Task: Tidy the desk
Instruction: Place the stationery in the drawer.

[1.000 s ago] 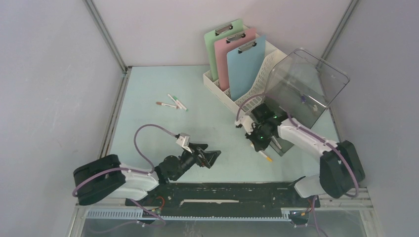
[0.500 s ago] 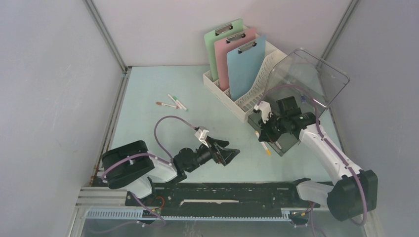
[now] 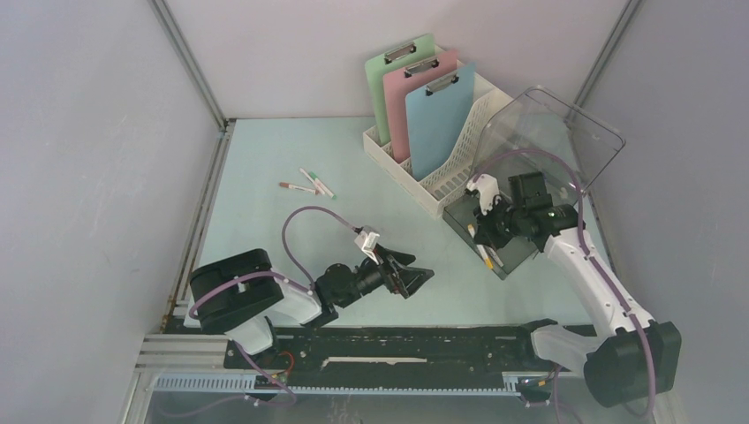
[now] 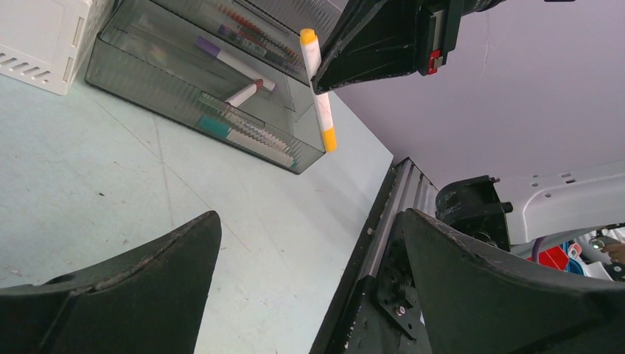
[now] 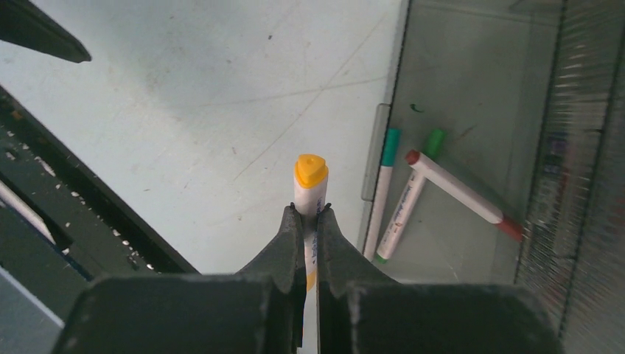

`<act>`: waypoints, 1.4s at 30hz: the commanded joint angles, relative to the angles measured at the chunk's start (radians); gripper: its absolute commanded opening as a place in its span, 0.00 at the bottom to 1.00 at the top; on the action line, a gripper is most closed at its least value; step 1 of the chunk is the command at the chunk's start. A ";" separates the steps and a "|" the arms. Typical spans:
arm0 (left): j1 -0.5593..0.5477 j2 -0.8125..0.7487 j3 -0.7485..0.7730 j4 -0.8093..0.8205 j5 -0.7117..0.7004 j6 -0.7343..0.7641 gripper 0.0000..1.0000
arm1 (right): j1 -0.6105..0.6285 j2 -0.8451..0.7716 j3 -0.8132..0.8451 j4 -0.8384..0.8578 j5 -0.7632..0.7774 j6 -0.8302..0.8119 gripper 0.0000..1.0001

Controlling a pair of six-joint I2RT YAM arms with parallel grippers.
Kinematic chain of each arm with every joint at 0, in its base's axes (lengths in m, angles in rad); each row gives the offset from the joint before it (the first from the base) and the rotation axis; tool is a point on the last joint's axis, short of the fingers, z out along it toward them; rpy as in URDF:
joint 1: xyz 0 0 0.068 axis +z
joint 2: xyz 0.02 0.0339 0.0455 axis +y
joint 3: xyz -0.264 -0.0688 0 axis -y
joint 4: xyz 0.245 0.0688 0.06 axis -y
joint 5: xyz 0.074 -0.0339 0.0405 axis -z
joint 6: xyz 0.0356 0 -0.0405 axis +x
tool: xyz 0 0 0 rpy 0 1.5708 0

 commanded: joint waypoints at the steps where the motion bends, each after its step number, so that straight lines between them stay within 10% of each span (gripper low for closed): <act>1: -0.005 0.003 -0.002 0.041 -0.003 -0.006 1.00 | -0.020 -0.034 0.026 0.039 0.046 0.004 0.00; 18: 0.021 -0.256 -0.205 -0.044 -0.174 0.105 1.00 | -0.037 -0.046 0.001 0.089 0.161 -0.007 0.00; 30: 0.048 -0.878 -0.043 -1.179 -0.479 0.179 1.00 | -0.066 -0.071 -0.022 0.127 0.212 -0.030 0.00; 42: 0.132 -1.126 0.056 -1.505 -0.494 0.163 1.00 | -0.070 -0.046 -0.051 0.188 0.333 -0.052 0.00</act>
